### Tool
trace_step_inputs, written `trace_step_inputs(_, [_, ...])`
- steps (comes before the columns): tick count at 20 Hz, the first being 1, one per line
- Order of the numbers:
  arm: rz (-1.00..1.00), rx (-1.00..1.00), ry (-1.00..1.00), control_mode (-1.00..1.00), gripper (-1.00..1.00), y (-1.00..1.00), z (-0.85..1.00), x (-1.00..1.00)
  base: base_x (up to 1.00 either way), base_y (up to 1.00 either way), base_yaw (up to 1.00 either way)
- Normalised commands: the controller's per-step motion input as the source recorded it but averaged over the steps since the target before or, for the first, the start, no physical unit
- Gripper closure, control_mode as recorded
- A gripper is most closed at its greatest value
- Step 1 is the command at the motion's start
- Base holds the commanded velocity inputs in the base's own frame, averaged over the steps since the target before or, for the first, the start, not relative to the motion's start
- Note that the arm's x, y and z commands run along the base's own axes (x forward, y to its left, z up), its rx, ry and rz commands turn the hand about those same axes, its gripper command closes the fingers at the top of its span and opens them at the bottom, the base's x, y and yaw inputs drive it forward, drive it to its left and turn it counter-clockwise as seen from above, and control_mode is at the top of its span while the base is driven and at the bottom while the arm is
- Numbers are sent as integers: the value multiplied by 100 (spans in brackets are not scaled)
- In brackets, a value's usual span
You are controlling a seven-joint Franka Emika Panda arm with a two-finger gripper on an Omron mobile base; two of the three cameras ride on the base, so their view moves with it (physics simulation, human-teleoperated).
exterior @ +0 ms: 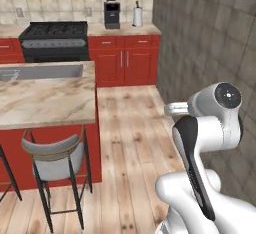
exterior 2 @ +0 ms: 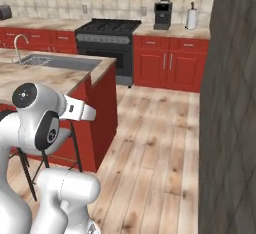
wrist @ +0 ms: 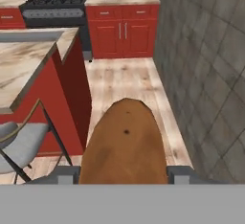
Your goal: Pick potato from the fridge and place it on the plate on the counter.
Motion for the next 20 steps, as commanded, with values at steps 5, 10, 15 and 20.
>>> trace_step_inputs(5, [0,0,0,100,100,0,0,0,48,-48,37])
trace_step_inputs(10, [0,0,0,100,100,0,0,0,47,-56,32])
trace_step_inputs(15, [0,0,0,100,100,0,0,0,42,-59,29])
trace_step_inputs(20, [0,0,0,100,100,0,0,0,44,-59,27])
